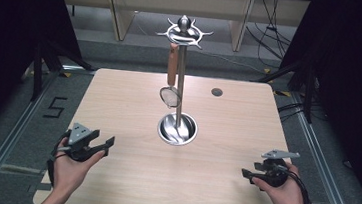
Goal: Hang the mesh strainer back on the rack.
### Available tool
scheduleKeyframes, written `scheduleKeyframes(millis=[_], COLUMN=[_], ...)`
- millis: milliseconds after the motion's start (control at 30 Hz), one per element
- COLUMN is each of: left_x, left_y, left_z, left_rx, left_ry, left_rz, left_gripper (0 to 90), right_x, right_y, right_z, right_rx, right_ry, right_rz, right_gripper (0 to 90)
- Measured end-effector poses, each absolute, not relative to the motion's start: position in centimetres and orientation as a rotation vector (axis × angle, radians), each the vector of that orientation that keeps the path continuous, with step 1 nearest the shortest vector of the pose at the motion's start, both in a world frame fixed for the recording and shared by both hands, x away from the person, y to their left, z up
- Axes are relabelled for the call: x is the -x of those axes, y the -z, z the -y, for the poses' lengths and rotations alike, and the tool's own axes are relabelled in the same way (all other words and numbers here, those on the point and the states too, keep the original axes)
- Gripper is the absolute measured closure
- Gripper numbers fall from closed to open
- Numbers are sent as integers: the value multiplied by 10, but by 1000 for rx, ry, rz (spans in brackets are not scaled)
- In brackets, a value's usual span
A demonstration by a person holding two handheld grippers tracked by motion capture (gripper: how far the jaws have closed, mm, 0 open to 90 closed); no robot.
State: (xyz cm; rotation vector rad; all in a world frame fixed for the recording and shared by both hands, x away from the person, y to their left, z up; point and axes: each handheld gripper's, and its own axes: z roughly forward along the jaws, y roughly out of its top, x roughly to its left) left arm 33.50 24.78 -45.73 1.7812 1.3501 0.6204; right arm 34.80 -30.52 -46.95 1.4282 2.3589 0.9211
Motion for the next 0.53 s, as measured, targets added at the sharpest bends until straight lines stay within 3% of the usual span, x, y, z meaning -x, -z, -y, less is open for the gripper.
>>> scheduleKeyframes(millis=[133, 333, 433, 533], left_x=[-334, -338, -339, -341], left_y=[472, 486, 488, 489], left_z=[-261, -267, -267, -260], left_rx=[-1750, -1783, -1876, -1896], left_ry=[-500, -497, -485, -483], left_rz=[-1444, -1491, -1472, -1449], left_gripper=[353, 362, 356, 353], right_x=[-347, -348, -353, -350], right_y=[467, 470, 472, 469], right_z=[304, 305, 310, 307], right_rx=[-1467, -1452, -1363, -1484], right_ry=[-914, -918, -905, -902], right_rz=[-2356, -2340, -2360, -2351], right_gripper=[408, 409, 419, 435])
